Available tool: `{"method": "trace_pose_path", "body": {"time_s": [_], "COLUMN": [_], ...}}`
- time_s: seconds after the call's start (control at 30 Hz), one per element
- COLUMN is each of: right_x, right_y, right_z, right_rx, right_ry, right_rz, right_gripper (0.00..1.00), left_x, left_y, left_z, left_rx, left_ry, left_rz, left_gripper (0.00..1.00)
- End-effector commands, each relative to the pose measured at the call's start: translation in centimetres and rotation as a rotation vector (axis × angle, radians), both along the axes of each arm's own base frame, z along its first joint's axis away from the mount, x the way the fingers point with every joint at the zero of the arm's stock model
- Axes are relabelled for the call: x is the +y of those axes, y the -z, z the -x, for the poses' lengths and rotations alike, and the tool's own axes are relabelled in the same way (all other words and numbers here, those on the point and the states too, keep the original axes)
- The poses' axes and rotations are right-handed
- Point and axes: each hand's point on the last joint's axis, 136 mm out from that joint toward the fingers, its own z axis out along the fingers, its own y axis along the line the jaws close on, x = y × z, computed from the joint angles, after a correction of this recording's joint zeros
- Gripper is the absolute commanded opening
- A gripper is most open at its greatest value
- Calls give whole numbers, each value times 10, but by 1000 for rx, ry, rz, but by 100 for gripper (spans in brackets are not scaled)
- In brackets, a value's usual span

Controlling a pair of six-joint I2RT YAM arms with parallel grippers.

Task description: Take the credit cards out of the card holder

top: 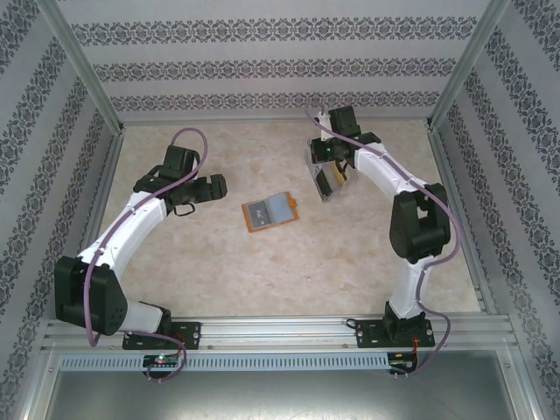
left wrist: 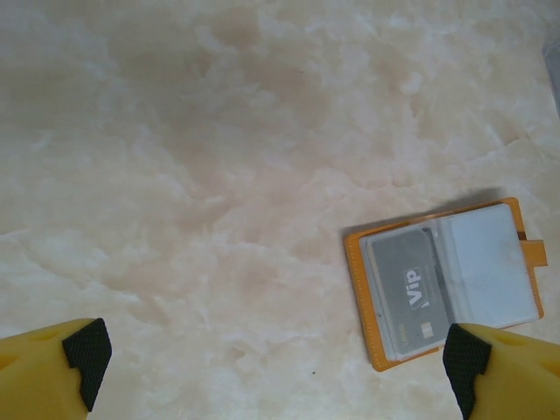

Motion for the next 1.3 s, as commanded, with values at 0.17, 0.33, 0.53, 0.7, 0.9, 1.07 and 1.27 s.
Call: {"method": "trace_pose_path", "body": {"time_s": [0.17, 0.33, 0.53, 0.7, 0.9, 1.07, 1.27], "right_x": [-12, -23, -24, -28, -25, -26, -23], "right_y": [30, 49, 54, 61, 62, 68, 70], "right_z": [-30, -36, -36, -34, -31, -34, -38], "right_rx": [28, 43, 67, 96, 128, 148, 161], "right_ry": [-44, -30, -33, -14, -42, -32, -36], "right_rz": [162, 238, 231, 218, 189, 188, 179], "right_gripper": [0, 0, 0, 0, 0, 0, 3], "left_x": [2, -2, -6, -9, -12, -14, -13], "left_y": [17, 21, 23, 26, 28, 31, 32], "left_z": [4, 0, -3, -3, -6, -7, -8], "left_rx": [63, 72, 83, 90, 92, 104, 107], "left_ry": [18, 26, 32, 32, 36, 41, 39], "left_rz": [-3, 12, 37, 54, 68, 72, 64], "left_gripper": [99, 99, 99, 99, 100, 99, 99]}}
